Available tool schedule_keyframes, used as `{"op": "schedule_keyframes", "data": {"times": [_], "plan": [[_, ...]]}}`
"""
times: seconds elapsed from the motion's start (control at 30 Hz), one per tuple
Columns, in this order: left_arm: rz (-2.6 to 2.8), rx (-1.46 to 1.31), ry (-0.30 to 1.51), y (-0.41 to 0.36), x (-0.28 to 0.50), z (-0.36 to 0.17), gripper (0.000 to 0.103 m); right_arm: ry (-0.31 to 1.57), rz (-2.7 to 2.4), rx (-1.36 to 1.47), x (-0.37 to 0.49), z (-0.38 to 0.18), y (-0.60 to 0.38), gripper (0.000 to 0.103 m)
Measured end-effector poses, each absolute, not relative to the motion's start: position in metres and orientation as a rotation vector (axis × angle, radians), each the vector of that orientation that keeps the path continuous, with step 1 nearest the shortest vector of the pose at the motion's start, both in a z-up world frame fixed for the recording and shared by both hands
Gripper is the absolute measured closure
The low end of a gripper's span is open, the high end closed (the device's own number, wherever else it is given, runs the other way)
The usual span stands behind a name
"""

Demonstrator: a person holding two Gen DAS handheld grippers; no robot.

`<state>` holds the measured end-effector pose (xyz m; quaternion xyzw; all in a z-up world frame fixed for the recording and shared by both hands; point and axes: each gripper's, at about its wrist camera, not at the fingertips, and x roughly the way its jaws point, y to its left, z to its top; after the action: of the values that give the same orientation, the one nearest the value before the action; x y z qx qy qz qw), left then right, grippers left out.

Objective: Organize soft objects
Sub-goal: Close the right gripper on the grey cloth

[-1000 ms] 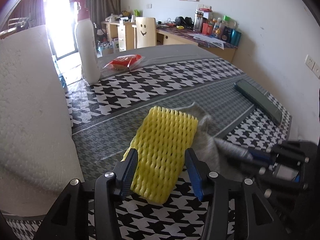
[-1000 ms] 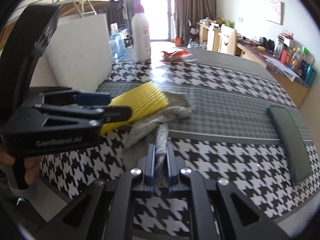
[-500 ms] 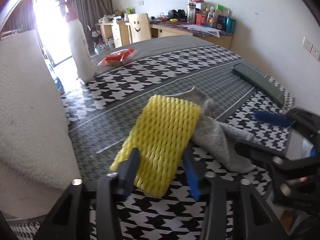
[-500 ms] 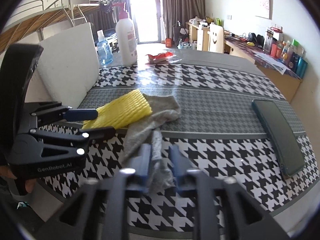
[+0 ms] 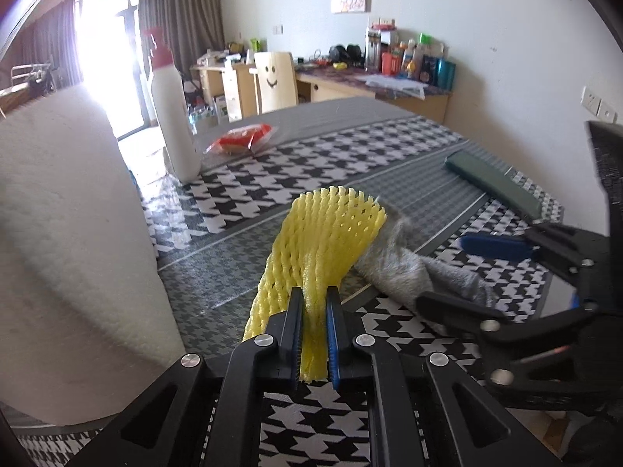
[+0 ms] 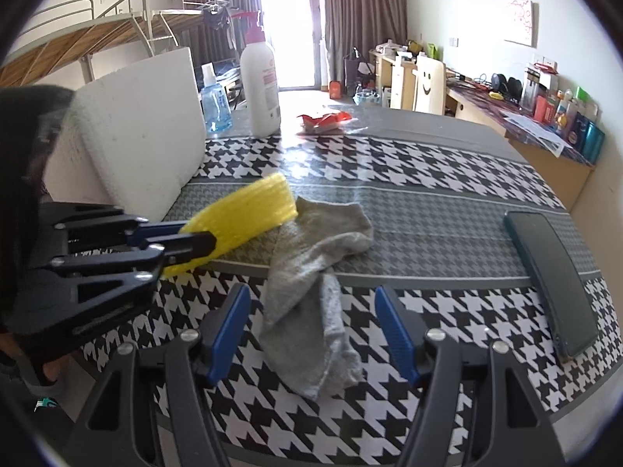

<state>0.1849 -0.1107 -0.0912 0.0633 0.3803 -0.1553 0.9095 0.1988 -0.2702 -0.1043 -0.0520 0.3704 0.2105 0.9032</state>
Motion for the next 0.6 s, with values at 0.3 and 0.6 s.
{"op": "schedule_keyframes", "data": {"times": [0.3, 0.6], "plan": [[-0.326, 0.108, 0.736, -0.102, 0.167, -0.078, 0.092, 0.790, 0.421, -0.135, 0.208, -0.109, -0.259, 0.032], [-0.339, 0.094, 0.712, -0.096, 0.158, -0.072, 0.092, 0.849, 0.405, -0.122, 0.216, -0.117, -0.257, 0.075]]}}
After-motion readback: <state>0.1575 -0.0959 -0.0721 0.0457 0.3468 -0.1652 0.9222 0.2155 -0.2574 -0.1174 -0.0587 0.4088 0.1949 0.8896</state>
